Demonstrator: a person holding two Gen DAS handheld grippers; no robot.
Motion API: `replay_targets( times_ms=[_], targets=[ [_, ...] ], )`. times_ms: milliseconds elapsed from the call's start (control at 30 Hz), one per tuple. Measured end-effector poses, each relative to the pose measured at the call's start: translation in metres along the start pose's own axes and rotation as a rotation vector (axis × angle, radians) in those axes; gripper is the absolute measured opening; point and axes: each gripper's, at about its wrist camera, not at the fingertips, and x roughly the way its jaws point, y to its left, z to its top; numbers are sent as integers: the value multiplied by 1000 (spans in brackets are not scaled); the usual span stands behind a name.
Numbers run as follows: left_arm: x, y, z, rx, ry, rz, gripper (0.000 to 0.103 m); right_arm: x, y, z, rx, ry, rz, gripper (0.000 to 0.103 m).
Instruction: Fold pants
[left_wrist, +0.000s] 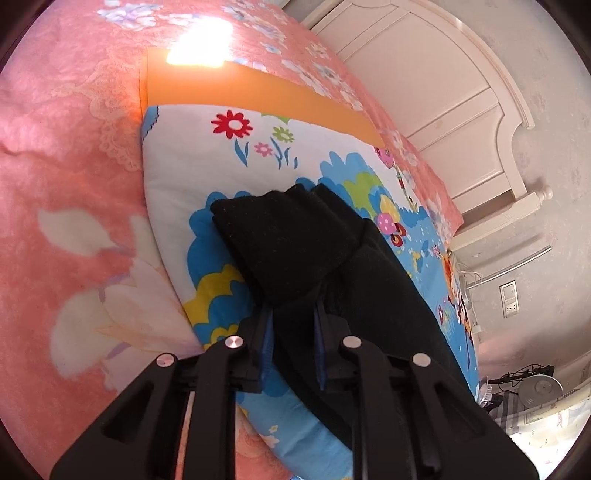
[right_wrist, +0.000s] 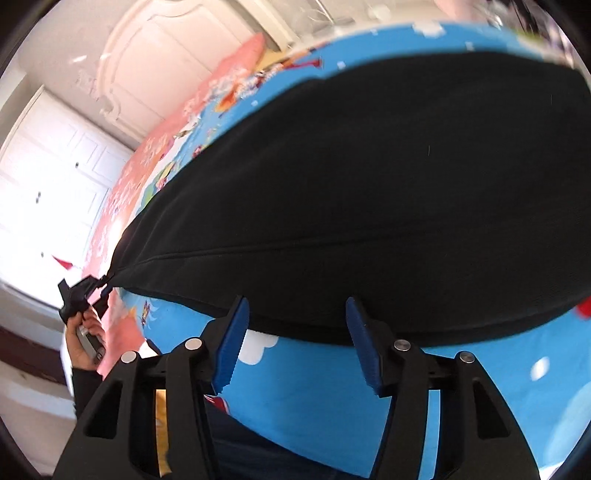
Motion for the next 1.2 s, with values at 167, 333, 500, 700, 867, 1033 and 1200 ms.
replay_targets(
  times_ms=[167,333,500,700,867,1033,1200],
  targets=[
    [-18,-7,-25,-79,45,21,59,-6,-26,-1,163,9,114,53],
    [-19,-77,-111,57,318,-245,43,-15,-31,-8,186,-9,114,53],
    [14,-135,-201,60,599,-427,37,-28,-44,-15,214,-40,64,51],
    [48,-147,-238,30,709,-403,34,-61,-84,-29,272,-86,23,51],
    [51,-153,-237,25,701,-417,34,-74,-99,-35,316,-112,49,51],
    [51,-158,-237,14,719,-421,30,-87,-108,-31,360,-146,78,51],
    [43,-167,-232,43,705,-444,30,-96,-116,-31,388,-169,96,51]
  ],
)
